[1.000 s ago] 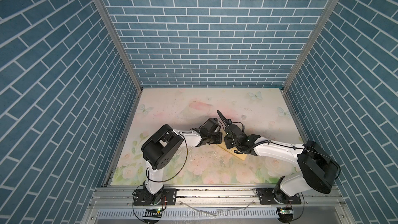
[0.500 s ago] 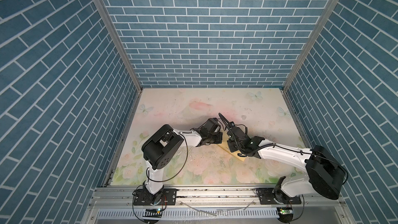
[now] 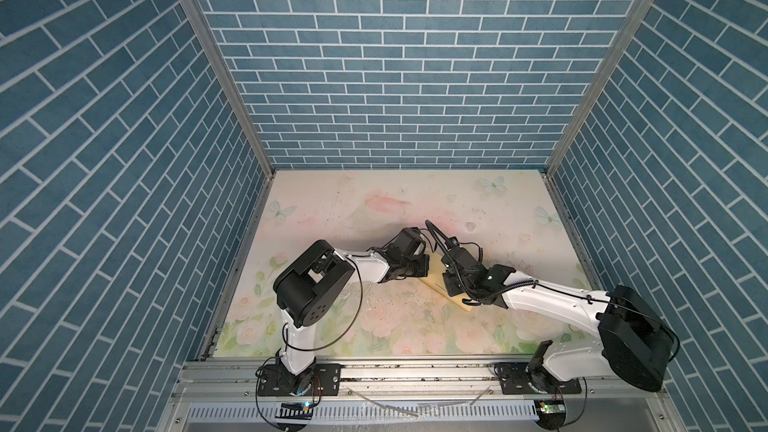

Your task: Place the letter into the envelope and seal it

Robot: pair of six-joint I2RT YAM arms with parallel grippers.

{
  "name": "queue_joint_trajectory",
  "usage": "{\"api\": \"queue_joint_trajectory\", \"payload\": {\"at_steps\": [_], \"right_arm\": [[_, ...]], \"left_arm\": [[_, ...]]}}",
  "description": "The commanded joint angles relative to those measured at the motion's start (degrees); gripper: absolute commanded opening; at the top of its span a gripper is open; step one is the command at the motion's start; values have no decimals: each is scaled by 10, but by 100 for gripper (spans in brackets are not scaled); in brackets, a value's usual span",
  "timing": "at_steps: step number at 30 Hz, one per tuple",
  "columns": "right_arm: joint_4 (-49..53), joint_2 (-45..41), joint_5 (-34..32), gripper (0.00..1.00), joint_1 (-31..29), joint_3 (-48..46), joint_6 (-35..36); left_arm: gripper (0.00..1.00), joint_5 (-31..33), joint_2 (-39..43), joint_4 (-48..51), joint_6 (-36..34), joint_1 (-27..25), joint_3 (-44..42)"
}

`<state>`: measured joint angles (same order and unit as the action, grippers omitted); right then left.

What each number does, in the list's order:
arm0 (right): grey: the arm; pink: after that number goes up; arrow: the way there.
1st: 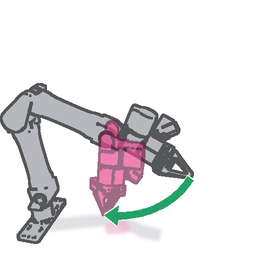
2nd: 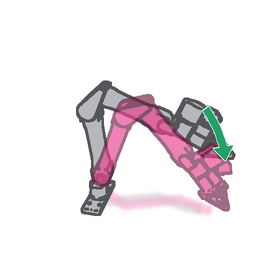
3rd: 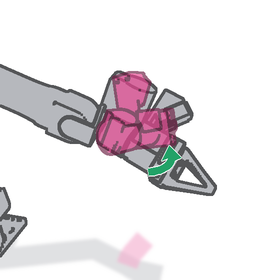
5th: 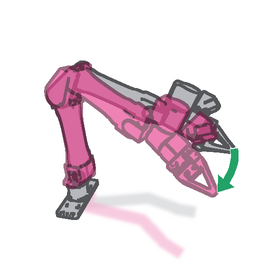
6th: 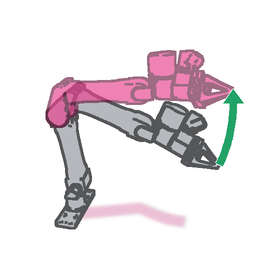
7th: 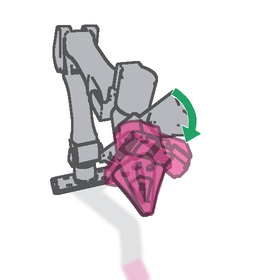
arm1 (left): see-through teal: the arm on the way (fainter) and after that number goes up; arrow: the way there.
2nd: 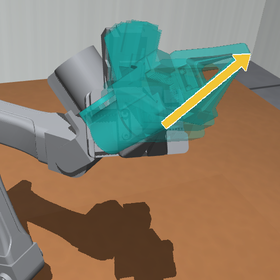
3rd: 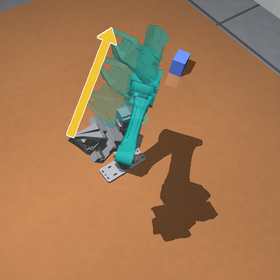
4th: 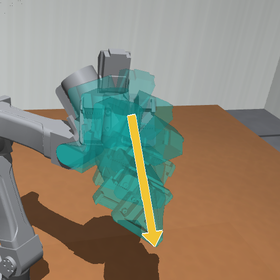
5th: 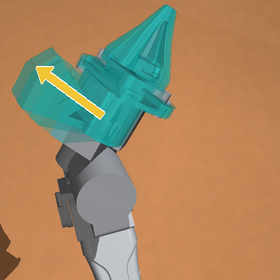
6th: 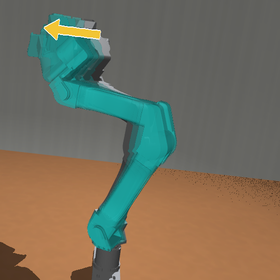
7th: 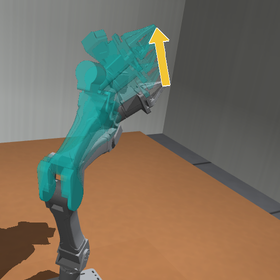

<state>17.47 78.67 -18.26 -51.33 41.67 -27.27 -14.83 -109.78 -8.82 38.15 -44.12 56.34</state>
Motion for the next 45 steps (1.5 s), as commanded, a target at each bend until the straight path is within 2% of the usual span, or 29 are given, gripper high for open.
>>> {"api": "queue_joint_trajectory", "payload": {"at_steps": [1,12,17,23,26,31,34,38,42,45], "right_arm": [[116,8,-1,0,3,-33,-22],[110,-25,-8,0,8,-14,-8],[48,-108,-12,0,28,4,18],[-36,-203,-27,0,56,-16,61],[-77,-238,-34,0,66,-32,75],[-190,-297,-31,0,79,-73,93],[-279,-320,-32,0,84,-101,110],[-409,-324,-19,0,86,-137,142],[-557,-303,13,0,86,-178,188],[-638,-279,37,0,86,-194,212]], "left_arm": [[0,44,-48,109,-3,8,-31],[0,44,-41,105,-4,8,-33],[0,47,-20,99,-3,8,-36],[1,46,28,93,-1,8,-13],[13,50,68,92,-5,8,13],[41,66,146,93,-15,8,55],[53,69,198,72,12,9,52],[74,70,263,25,101,9,20],[89,70,315,-17,203,10,-10],[94,78,345,-38,270,10,-24]]}}
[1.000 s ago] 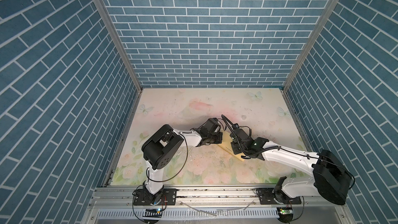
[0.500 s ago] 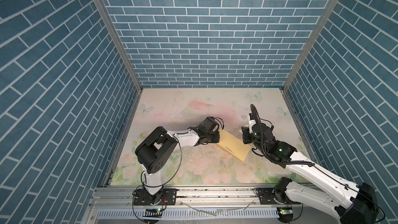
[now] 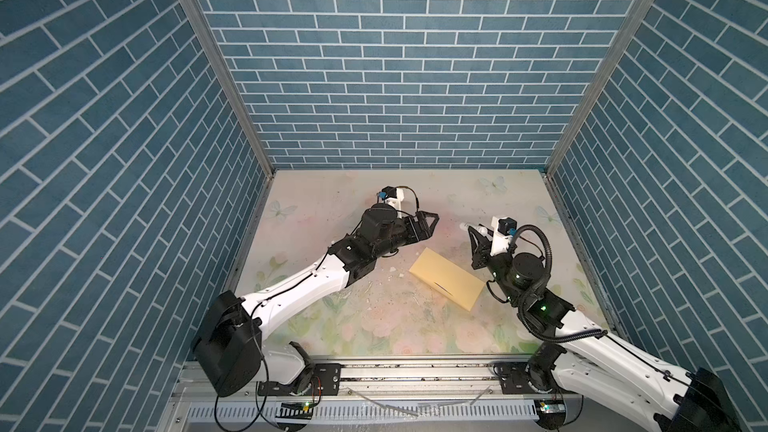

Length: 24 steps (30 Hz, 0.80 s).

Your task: Place the letter into the envelope and seal it

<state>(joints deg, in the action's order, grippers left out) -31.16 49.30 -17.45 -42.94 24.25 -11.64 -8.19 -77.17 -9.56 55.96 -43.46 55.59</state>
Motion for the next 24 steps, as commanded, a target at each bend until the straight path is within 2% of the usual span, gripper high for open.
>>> {"api": "queue_joint_trajectory", "payload": {"at_steps": [1,5,11,19,24], "right_arm": [[-173,25,39,0,2,-22,63],[-268,71,84,0,2,-32,86],[-388,148,135,0,2,-38,92],[-485,227,172,0,1,-26,89],[-489,251,187,0,-3,-11,88]], "left_arm": [[96,10,26,-39,116,4,-22],[99,7,41,-62,222,4,-36],[100,-15,32,-78,330,2,-32],[100,-26,7,-101,403,-3,-22],[95,-35,-17,-127,443,-5,-14]]}}
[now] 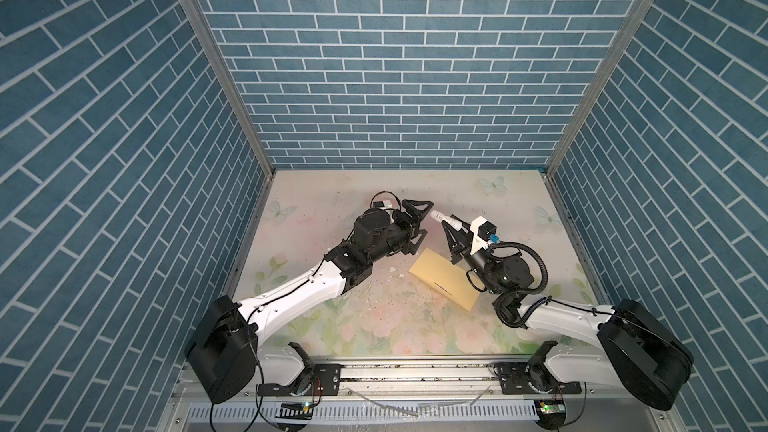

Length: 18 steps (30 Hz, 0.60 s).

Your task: Place the letter into the envelope and seal it

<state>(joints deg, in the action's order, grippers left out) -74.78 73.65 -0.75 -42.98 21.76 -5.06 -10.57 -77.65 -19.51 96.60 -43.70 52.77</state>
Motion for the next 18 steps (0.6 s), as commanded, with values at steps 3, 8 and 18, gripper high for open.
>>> {"api": "queue_joint_trajectory", "payload": {"at_steps": [3,8,18], "right_arm": [[-53,19,24,0,-6,20,27],[-53,31,27,0,-11,25,34],[-53,38,25,0,-17,22,42]], "left_arm": [[90,-19,-30,-46,56,-5,24],[76,-11,-44,-58,73,-9,33],[59,-16,-64,-92,106,-10,39]]}}
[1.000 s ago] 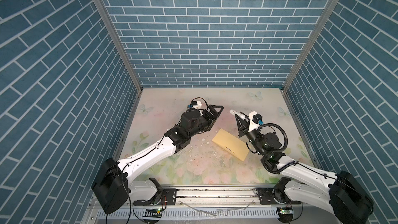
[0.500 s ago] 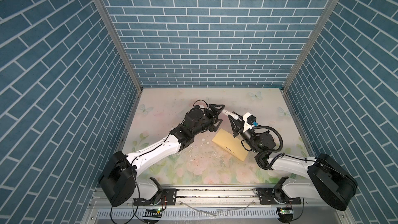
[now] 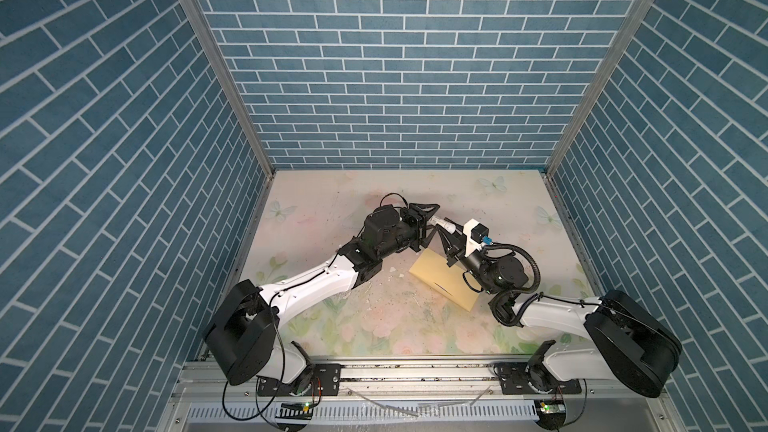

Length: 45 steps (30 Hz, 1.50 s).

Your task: Place the letter into the envelope and seal it

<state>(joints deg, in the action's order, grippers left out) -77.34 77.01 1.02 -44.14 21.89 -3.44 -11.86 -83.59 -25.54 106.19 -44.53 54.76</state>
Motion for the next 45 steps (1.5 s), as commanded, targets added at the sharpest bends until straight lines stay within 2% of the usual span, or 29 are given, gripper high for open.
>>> {"api": "queue_joint_trajectory", "payload": {"at_steps": [1,8,13,15,17,18,20,21,23,26,29,33,36,38,41,45], "right_arm": [[-28,5,7,0,-5,22,26],[-28,10,8,0,-9,22,24],[-27,13,6,0,-11,21,22],[-27,13,4,0,-12,21,17],[-27,11,1,11,-12,19,8],[-21,7,-3,21,-12,18,1],[27,-16,-15,50,-12,18,-17],[74,-36,-17,59,-12,22,-24],[186,-80,-21,69,-12,36,-38],[362,-152,-53,77,-12,51,-71],[558,-215,-80,86,-13,73,-106],[792,-247,-90,88,-13,113,-170],[921,-244,-84,89,-15,143,-247],[973,-236,-81,90,-25,156,-301],[1028,-211,-119,90,-58,173,-383],[1051,-171,-146,89,-100,190,-435]], "left_arm": [[58,-3,-5,-33,10,-2,19],[27,0,-7,-57,12,-3,16],[0,-6,-15,-69,10,-4,17],[0,-9,-19,-77,2,-4,17],[0,-10,-23,-79,-24,-3,18],[0,-10,-25,-76,-46,-1,18],[0,-11,-23,-55,-92,5,17],[0,-11,-21,-40,-119,10,17],[0,-5,-14,-5,-178,20,15],[0,26,9,91,-297,30,23],[0,95,36,216,-443,31,45],[0,180,56,316,-574,31,58],[0,218,59,356,-638,31,63],[0,240,58,370,-662,31,62],[0,268,56,376,-683,31,56],[0,288,58,378,-695,31,48]]}}
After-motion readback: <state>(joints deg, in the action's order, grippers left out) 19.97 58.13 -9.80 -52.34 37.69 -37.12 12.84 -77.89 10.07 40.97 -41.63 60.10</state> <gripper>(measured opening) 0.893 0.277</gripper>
